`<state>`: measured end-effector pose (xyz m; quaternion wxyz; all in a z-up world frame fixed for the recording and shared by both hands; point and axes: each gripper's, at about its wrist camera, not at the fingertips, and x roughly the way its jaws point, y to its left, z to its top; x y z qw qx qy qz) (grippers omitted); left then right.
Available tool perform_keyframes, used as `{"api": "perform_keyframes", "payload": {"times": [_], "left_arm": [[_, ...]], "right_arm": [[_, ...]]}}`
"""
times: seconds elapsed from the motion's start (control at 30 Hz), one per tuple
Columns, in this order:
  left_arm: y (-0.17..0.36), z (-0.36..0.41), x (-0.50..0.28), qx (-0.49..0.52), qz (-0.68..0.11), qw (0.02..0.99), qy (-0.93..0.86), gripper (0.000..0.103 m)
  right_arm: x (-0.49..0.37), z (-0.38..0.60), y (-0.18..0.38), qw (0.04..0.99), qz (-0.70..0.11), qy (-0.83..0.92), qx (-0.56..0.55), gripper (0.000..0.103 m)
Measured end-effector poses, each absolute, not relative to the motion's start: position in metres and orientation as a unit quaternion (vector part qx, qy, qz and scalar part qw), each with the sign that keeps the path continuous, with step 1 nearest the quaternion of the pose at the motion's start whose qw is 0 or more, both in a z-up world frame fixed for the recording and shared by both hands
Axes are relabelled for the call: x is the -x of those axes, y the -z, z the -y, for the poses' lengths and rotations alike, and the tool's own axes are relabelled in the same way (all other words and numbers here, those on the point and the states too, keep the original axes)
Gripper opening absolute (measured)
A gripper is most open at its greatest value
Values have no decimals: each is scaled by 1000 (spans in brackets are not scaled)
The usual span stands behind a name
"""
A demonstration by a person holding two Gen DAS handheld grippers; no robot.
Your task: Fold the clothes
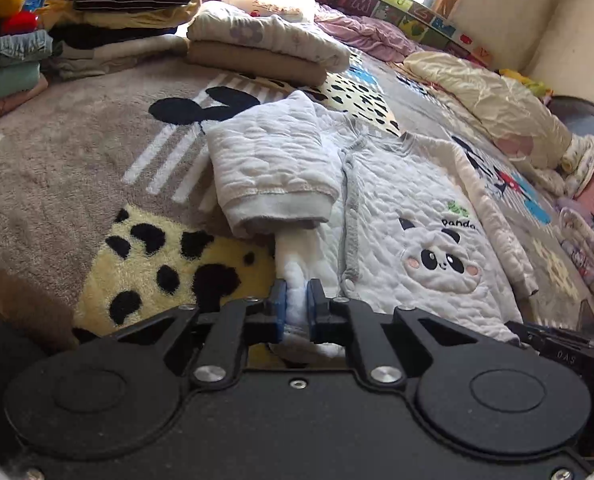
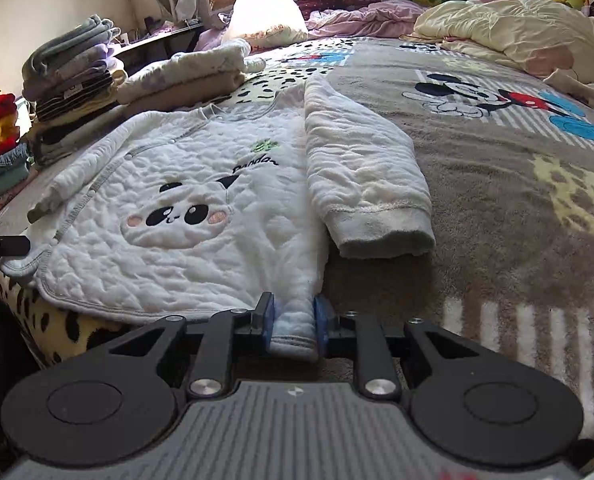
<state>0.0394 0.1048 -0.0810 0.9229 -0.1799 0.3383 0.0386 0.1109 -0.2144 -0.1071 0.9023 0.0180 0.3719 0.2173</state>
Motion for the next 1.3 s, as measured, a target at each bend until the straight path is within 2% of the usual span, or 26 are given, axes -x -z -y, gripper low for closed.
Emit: {"api": "perform_keyframes", "payload": {"times": [0.03, 0.2, 0.3, 0.37, 0.4, 0.47, 0.57, 0.67, 0.77, 0.83, 0.97, 1.07, 1.1, 1.13, 1.17, 1.2, 1.3], "left_arm": [[80, -100, -38, 165, -330, 929, -33, 17], [75, -77, -34, 91, -285, 954, -6, 17], [80, -64, -37, 56, -265, 963, 13, 17], [98, -58, -49, 40, -294, 955, 19, 24], [110, -56, -57, 31, -321, 946, 17, 27], [117, -56, -65, 27, -353, 935, 22, 28], [91, -76, -49, 83, -307, 947, 48, 31], [74, -92, -37, 78, -262, 962, 5, 41], [67, -101, -38, 14, -244, 969, -30, 45], [69, -102, -44, -27, -251, 967, -32, 52], [88, -94, -61, -134, -276, 952, 9, 56], [100, -97, -78, -175, -288, 941, 17, 51], [102, -98, -84, -176, -294, 939, 26, 39], [100, -100, -89, -175, -297, 938, 30, 22], [98, -103, -93, -172, -300, 938, 33, 15], [91, -108, -97, -150, -297, 943, 29, 11], [64, -140, -104, -19, -281, 959, 27, 9]], "right_arm": [[-110, 216, 108, 901, -376, -214, -29, 28], [-83, 217, 82, 931, -279, -236, -14, 29], [-87, 202, 84, 930, -252, -267, 8, 35], [-98, 187, 100, 917, -289, -275, 16, 46], [-108, 183, 115, 901, -333, -277, 7, 48], [-111, 193, 119, 896, -338, -286, -32, 49], [-100, 206, 106, 903, -316, -286, -53, 48], [-91, 210, 98, 913, -283, -289, -60, 49], [-88, 200, 92, 914, -258, -310, -43, 54], [-87, 191, 92, 913, -250, -322, -33, 55], [-93, 183, 92, 909, -249, -332, -45, 57], [-100, 186, 93, 909, -253, -326, -67, 57], [-102, 188, 94, 910, -251, -322, -77, 58], [-104, 191, 94, 911, -249, -317, -89, 59], [-107, 194, 95, 911, -249, -313, -101, 59], [-109, 198, 95, 912, -248, -307, -111, 59], [-117, 211, 96, 918, -240, -283, -141, 59]]}}
